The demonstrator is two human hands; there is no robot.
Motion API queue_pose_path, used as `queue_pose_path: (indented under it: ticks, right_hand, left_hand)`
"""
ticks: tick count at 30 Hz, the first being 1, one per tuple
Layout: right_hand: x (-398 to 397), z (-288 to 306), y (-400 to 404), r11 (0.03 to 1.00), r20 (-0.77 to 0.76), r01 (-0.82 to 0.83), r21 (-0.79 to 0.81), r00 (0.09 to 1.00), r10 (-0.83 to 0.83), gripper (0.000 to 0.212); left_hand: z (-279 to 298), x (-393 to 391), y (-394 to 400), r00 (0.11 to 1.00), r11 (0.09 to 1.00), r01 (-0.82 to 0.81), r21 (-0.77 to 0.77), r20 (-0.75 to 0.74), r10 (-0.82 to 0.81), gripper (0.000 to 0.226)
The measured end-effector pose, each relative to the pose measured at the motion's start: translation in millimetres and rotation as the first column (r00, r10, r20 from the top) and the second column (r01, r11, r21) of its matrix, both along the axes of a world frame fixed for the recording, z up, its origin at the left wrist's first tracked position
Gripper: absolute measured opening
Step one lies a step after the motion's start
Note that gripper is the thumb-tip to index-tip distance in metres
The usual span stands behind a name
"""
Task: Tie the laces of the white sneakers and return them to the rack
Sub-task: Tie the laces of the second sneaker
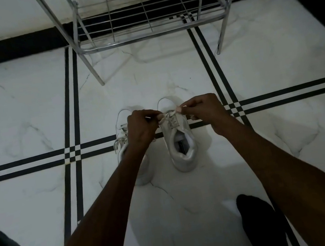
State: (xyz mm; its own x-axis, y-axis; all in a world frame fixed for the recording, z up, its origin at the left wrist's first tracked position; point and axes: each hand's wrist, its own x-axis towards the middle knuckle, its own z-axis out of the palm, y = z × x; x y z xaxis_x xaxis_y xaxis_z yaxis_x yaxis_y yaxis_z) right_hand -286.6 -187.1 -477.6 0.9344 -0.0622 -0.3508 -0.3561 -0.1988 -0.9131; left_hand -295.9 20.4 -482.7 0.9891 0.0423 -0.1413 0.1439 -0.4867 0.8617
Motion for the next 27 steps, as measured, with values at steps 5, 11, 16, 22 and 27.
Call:
queue_pose_path:
  ticks: [5, 11, 16, 22, 27]
  right_hand:
    - [-17.0, -15.9, -32.3, 0.977, -0.319, 0.209, 0.049, 0.93, -0.184, 0.011]
    - [-20.6, -22.7, -29.6, 0.98, -0.212, 0.2, 0.026, 0.959, -0.19, 0.024]
    - [-17.4, -13.0, -41.6, 0.996, -0.059, 0.043, -0.074, 0.997, -0.048, 0.02]
    - [-9.9, -13.8, -55.3, 0.94, 0.151, -0.056, -0.338, 0.982, 0.113, 0.025]
    - [-12.2, -17.7, -53.5, 0.901, 0.181, 0.009, -0.434, 0.98, 0.077, 0.018]
  left_hand:
    - [-24.1, -18.8, 24.6, 0.994, 0.963, -0.105, 0.248, 0.042, 0.097, 0.014]
    - [-13.9, -19.8, 15.8, 0.984, 0.98, -0.179, 0.081, 0.024, 0.178, 0.012]
    - [-16.7, -18.6, 16.6, 0.982, 0.986, -0.166, 0.014, 0.092, 0.164, 0.016]
    - [-26.0, -15.7, 27.1, 0.988, 0.805, -0.025, 0.593, 0.136, -0.07, 0.015]
    - [-27.1, -21.0, 26.7, 0.977, 0.667, 0.031, 0.744, 0.118, -0.177, 0.025]
